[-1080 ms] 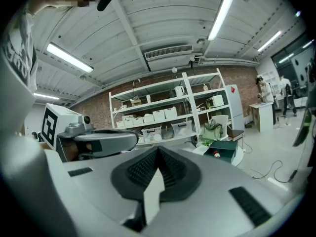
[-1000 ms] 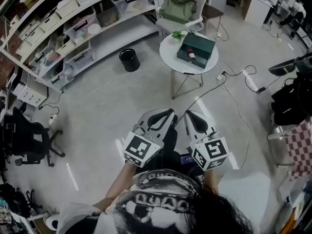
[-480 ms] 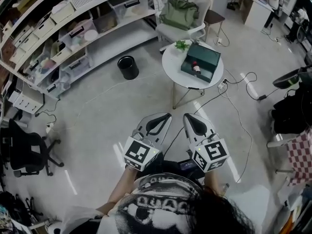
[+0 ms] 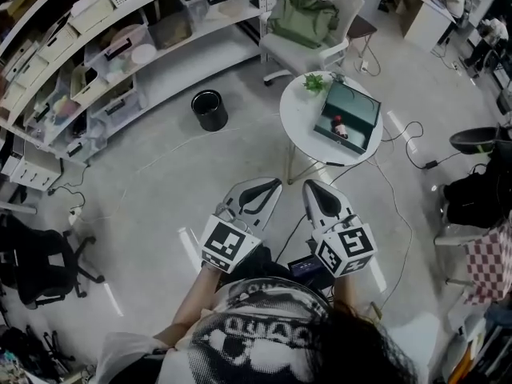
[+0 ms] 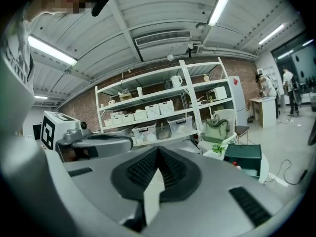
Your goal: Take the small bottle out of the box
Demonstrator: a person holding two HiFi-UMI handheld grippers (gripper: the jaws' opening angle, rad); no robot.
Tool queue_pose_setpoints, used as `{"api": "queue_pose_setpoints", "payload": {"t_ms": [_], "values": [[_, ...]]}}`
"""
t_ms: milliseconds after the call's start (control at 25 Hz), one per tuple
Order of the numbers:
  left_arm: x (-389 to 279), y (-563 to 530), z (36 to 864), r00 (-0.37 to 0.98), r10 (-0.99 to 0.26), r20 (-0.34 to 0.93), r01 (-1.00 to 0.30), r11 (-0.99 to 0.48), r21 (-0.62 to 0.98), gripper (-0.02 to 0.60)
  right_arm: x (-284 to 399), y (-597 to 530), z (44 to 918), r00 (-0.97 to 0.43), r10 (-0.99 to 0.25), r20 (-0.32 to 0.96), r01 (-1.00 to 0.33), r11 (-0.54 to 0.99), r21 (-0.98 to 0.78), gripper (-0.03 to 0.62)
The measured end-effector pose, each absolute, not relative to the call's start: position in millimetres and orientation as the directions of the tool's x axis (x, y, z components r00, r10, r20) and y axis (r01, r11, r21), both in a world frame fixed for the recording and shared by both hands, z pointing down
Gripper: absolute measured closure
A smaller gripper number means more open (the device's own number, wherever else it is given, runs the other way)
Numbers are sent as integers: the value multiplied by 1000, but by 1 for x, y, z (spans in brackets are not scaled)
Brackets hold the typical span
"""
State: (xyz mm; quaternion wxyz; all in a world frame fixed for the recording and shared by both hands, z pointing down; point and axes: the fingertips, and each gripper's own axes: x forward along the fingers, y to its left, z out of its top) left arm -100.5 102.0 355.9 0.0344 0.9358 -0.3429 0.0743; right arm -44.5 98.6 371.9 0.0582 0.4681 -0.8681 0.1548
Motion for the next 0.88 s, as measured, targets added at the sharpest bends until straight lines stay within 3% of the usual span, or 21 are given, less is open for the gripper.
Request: {"api": "queue_pose_setpoints", "payload": {"t_ms": [880], "values": [[-128, 21, 375, 823, -542, 172, -557, -828, 56, 565, -53, 25, 398, -411, -858, 310, -909, 359, -212, 595]]}}
